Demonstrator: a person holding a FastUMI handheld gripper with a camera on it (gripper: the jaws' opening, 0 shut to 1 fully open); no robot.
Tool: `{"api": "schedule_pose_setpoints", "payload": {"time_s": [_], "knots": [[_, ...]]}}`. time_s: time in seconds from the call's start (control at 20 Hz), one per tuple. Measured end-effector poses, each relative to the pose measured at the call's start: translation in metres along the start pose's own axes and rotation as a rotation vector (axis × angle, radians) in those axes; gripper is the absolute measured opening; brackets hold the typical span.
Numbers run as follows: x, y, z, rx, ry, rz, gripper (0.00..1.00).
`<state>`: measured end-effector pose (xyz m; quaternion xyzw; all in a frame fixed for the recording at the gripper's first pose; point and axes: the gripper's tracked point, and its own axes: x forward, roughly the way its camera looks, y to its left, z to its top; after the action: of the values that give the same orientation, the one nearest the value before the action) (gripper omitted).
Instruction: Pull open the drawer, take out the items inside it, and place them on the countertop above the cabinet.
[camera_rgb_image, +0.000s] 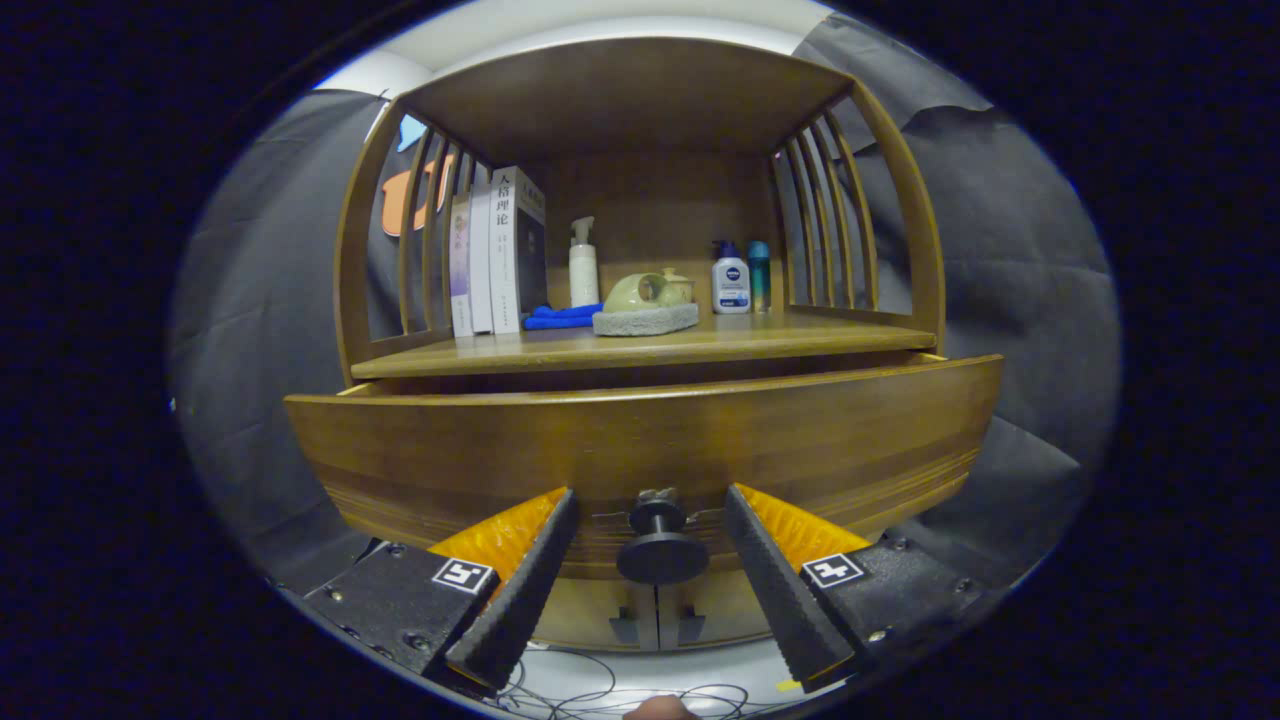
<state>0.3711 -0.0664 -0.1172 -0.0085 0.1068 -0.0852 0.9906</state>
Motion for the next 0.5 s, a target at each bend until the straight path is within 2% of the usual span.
{"api": "schedule_pose_setpoints", "payload": {"time_s": [0.5], "knots": [[0.055, 0.007, 0.011, 0.001, 0.038, -0.02, 0.98]]}}
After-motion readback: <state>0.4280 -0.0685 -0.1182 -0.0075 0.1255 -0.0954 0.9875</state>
